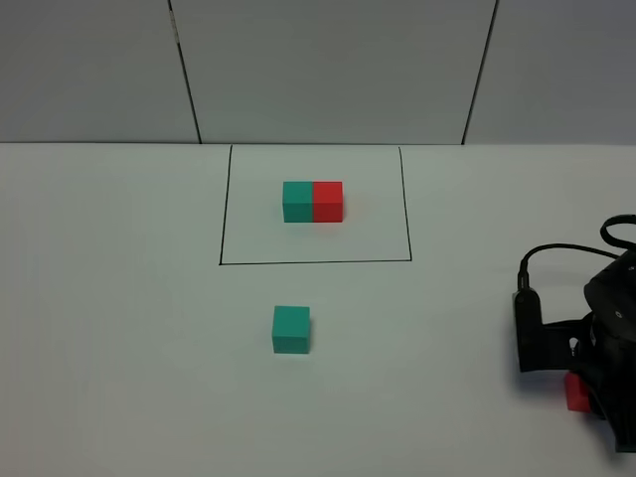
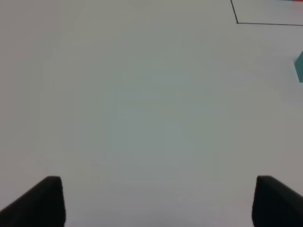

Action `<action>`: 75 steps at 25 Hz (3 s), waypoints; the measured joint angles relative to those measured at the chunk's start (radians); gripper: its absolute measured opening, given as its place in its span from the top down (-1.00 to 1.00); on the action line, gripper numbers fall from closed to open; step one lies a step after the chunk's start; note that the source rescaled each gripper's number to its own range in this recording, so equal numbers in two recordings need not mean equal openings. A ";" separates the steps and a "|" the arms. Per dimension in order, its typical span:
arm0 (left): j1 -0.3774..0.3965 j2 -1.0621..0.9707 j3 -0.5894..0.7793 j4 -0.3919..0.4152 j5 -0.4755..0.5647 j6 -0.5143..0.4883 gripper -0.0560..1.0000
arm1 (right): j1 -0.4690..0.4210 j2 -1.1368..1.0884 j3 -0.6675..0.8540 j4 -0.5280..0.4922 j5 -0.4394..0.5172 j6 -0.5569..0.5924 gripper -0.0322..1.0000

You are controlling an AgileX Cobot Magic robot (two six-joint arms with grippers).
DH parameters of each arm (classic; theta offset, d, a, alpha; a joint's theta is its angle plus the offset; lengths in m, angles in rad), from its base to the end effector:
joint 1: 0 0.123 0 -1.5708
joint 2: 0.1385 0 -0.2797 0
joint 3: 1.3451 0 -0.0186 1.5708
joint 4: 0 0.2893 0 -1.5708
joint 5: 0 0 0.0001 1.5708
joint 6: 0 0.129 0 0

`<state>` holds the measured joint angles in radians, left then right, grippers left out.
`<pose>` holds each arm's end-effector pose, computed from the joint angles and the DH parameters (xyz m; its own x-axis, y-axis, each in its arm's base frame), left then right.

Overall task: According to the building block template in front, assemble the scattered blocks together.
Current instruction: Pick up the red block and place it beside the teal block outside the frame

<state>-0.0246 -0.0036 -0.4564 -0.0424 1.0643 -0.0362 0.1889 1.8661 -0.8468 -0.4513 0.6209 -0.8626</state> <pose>0.0721 -0.0066 0.2632 -0.4963 -0.0445 -0.8670 0.0287 0.9973 -0.0676 0.3138 0.0266 0.0311 -0.1641 -0.9622 0.2175 -0.9802 0.1342 -0.1458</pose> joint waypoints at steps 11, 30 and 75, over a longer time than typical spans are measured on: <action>0.000 0.000 0.000 0.000 0.000 0.000 -0.78 | 0.026 -0.010 -0.046 0.188 0.018 -0.077 0.92; 0.000 0.000 0.000 0.000 0.000 0.000 -0.78 | 0.161 0.003 -0.275 0.438 0.144 -0.118 0.92; 0.000 0.000 0.000 -0.001 0.000 0.000 -0.78 | 0.413 0.394 -0.767 0.346 0.391 0.015 0.94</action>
<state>-0.0246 -0.0036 -0.4564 -0.0433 1.0643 -0.0362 0.6019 2.2600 -1.6142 -0.1056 1.0121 -0.8477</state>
